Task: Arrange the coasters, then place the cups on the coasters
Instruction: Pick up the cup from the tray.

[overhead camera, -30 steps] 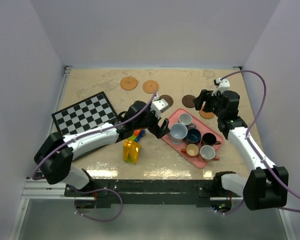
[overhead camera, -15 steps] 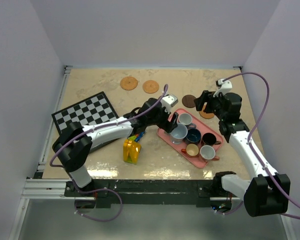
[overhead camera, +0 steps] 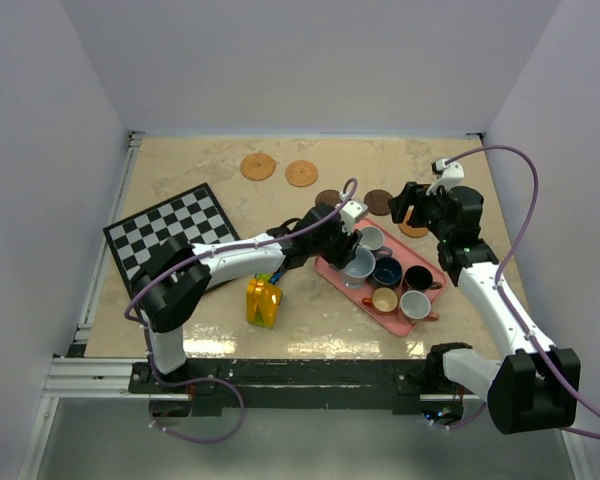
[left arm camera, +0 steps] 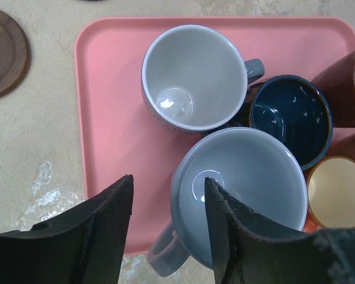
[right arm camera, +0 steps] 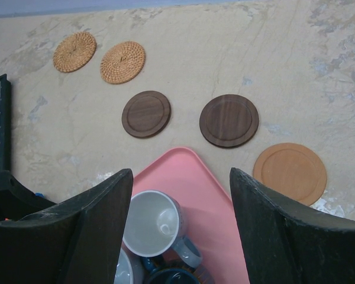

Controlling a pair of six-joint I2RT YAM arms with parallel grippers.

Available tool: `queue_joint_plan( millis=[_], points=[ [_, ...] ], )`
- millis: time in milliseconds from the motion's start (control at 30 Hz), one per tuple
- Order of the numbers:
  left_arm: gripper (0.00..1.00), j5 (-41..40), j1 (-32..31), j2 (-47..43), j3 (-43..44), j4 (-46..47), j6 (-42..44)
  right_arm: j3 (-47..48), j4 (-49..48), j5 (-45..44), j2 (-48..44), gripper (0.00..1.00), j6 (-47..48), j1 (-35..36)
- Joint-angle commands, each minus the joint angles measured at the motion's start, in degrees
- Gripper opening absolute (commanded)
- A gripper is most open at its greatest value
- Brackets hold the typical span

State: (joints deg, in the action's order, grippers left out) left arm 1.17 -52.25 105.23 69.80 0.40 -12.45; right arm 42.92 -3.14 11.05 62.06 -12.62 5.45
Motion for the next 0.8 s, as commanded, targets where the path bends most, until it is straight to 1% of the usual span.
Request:
queue_joint_plan(
  millis=[0,167,233,267,333,567,700,767],
  points=[
    [0.53,-0.91,-0.66,-0.20,2.88,-0.05,1.37,-0.11,-1.08,-0.85,-1.77,0.71,-0.56,-0.09],
    [0.46,-0.91,-0.84,0.50,3.67,-0.32,1.99,-0.11,-1.17,-1.03,-1.51,0.71,-0.56,0.00],
    [0.45,-0.82,-0.92,0.59,3.59,-0.23,2.16,-0.03,-1.08,-1.03,-1.59,0.71,-0.56,-0.09],
    [0.44,-0.73,-1.01,0.50,3.59,-2.23,2.25,-0.03,-1.08,-1.12,-1.68,0.71,-0.56,0.00],
    [0.42,-0.90,-1.01,0.42,3.59,-2.42,2.60,-0.11,-1.08,-1.12,-1.59,0.71,-0.65,0.00],
    [0.39,-0.91,-1.10,0.33,3.41,-2.86,3.31,-0.20,-0.99,-1.29,-1.59,0.71,-0.74,0.00],
    [0.28,-0.82,-1.28,0.33,3.24,-2.69,3.31,-0.29,-1.00,-1.38,-1.33,0.71,-0.65,0.00],
    [0.19,-0.91,-1.28,-0.02,3.24,-2.78,3.31,-0.29,-0.99,-1.38,-1.33,0.71,-0.65,0.00]
  ],
)
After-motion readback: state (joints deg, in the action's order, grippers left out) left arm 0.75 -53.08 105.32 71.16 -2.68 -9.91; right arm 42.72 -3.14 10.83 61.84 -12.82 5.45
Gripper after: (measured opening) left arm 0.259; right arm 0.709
